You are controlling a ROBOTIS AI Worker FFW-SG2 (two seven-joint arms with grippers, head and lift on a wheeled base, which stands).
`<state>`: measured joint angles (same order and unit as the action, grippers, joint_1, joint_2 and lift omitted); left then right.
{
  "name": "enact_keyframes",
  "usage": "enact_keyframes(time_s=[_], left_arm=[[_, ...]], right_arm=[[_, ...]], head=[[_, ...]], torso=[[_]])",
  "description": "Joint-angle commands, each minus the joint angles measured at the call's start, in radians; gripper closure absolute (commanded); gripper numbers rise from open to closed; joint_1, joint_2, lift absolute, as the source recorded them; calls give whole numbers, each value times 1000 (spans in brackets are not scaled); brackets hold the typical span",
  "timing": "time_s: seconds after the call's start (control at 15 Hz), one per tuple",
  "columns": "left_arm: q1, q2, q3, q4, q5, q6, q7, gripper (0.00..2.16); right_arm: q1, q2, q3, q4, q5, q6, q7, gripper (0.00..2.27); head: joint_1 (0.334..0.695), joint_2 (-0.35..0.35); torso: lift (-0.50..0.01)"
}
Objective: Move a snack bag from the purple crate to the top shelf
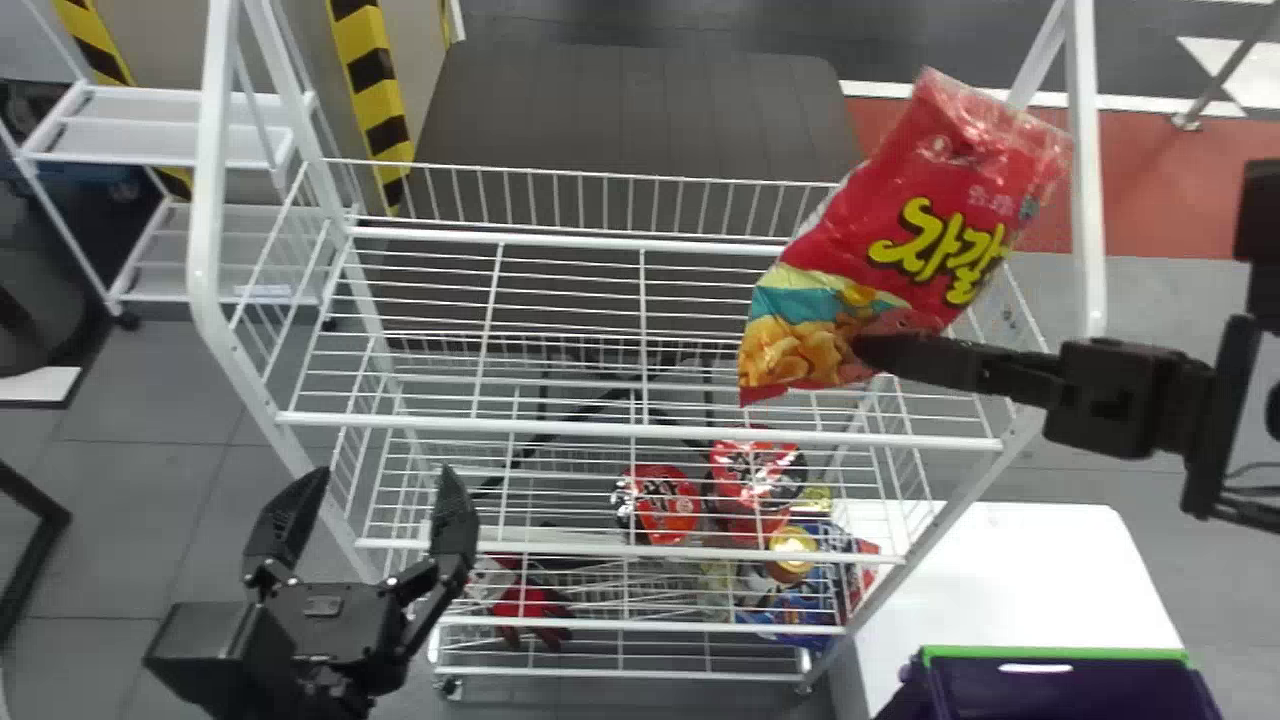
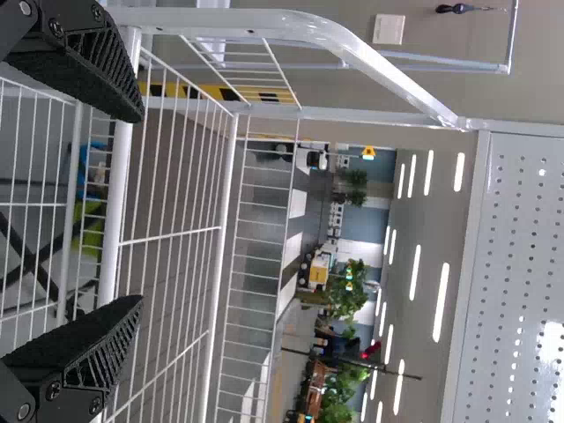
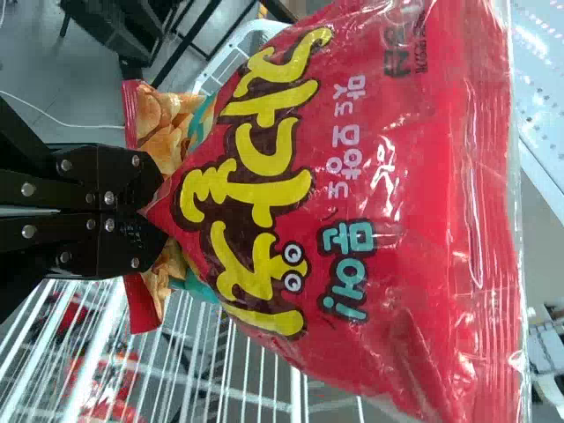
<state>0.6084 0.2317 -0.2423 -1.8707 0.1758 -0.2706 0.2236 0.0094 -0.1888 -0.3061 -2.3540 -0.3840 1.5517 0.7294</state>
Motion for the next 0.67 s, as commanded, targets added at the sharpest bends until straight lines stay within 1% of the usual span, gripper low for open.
enact_keyframes(time_s=[0.0,0.13,0.2,0.27,0.33,0.4,0.47,0.6], left_arm=[[2,0,1,-2,-1,0,0,87],[4,0,1,-2,-2,0,2,87],[5,0,3,-2,-4,0,2,87],[5,0,6,1,-4,-3,3,87],[5,0,8,2,-4,-6,3,87],[5,-2,9,5,-4,-12,5,87],[7,-3,11,8,-4,-15,5,87],[7,-5,14,10,-4,-15,3,90]], right_arm=[[-78,25,94,91,5,20,-35,1943],[-135,46,182,197,17,20,-84,1946],[-170,60,209,254,22,20,-87,1946],[-203,80,225,297,25,20,-97,1946],[-229,97,246,334,25,20,-128,1946],[-249,97,277,366,22,20,-166,1946],[-269,101,295,390,20,20,-182,1946],[-335,134,308,463,25,20,-206,1946]], head=[[695,3],[695,35],[695,51],[695,83],[695,97],[695,111],[695,122],[695,140]], torso=[[0],[0],[0],[0],[0],[0],[0],[0]])
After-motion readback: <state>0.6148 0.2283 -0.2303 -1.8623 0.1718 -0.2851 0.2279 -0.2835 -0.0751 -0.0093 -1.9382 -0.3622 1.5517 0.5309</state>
